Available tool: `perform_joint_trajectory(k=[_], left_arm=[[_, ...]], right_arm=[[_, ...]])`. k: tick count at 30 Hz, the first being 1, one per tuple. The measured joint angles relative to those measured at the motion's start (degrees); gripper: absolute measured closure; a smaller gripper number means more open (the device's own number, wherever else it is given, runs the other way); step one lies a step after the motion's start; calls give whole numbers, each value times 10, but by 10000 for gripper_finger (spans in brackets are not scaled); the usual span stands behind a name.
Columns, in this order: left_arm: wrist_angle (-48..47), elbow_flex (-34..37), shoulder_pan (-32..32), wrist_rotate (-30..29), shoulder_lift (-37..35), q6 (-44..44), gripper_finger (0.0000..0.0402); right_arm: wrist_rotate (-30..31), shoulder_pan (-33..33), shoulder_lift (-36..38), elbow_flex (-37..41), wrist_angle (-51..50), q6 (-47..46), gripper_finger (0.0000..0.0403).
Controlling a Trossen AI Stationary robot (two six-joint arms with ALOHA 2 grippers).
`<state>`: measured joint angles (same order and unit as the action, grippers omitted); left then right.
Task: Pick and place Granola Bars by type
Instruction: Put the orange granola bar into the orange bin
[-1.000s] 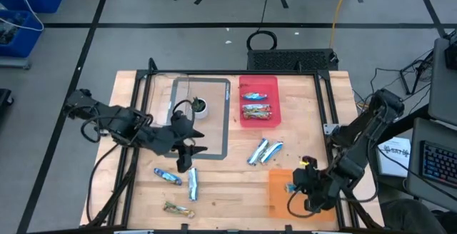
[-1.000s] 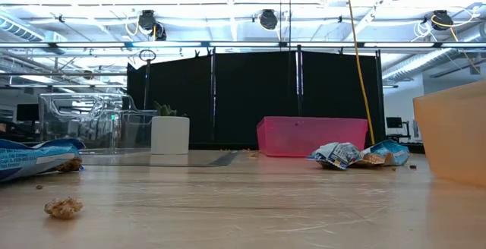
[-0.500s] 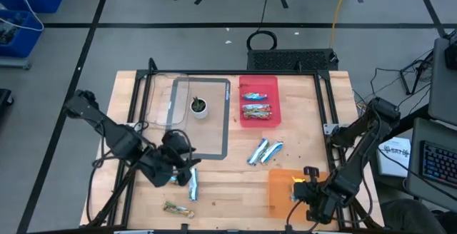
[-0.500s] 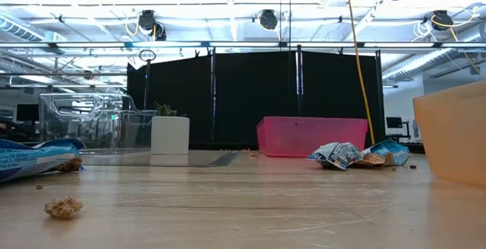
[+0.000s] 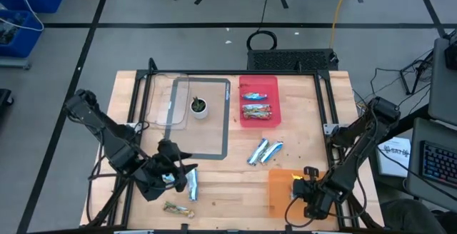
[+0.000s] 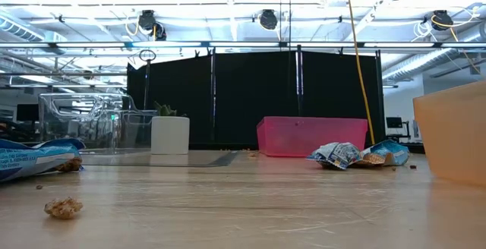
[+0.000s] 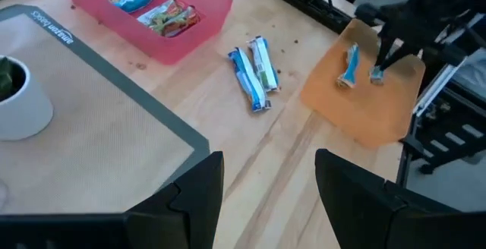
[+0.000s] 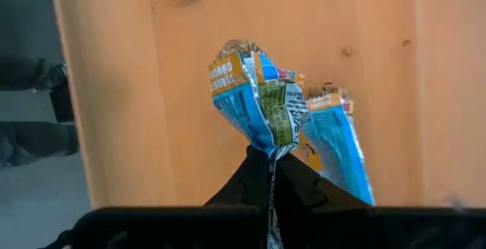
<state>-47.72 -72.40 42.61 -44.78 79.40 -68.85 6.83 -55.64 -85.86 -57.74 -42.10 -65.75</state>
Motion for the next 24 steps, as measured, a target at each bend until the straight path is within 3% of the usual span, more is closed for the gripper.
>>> perform_joint_trajectory(k=[6, 12, 18, 24], left_arm=[[1, 10, 15, -20, 0, -36, 190], [-5, 17, 31, -24, 0, -101, 190], [-5, 33, 38, 5, 1, -180, 190], [-1, 63, 42, 75, 1, -214, 190]], right_arm=[[-37, 0, 0, 67, 80, -26, 403], [-69, 0, 0, 79, 87, -26, 399], [-87, 0, 0, 79, 87, -27, 353], [-101, 0, 0, 79, 89, -18, 300]])
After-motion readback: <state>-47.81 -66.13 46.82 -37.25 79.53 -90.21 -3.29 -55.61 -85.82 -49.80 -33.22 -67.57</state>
